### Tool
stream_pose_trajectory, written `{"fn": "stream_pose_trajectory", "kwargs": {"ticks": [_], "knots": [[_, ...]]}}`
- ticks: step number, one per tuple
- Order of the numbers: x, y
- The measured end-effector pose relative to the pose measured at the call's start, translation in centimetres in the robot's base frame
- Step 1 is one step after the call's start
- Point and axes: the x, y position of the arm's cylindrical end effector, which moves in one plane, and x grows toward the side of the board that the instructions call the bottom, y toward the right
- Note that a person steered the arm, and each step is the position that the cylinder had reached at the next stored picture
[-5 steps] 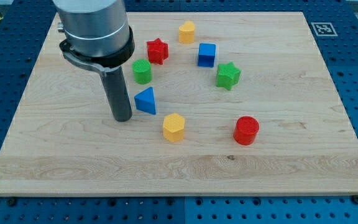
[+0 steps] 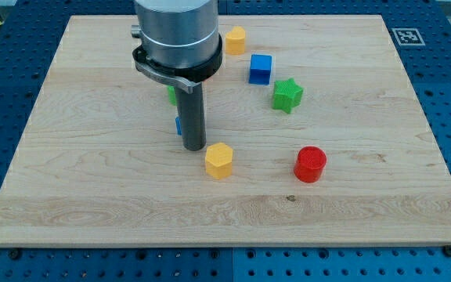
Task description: Push the blue triangle towards green circle
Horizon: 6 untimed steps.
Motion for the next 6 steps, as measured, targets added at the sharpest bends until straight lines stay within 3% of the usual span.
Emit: {"fn": "stream_pose_trajectory", "kwargs": {"ticks": [2,6], "knots": [[-3.2,-5.8],[-4.8,-5.5]]}}
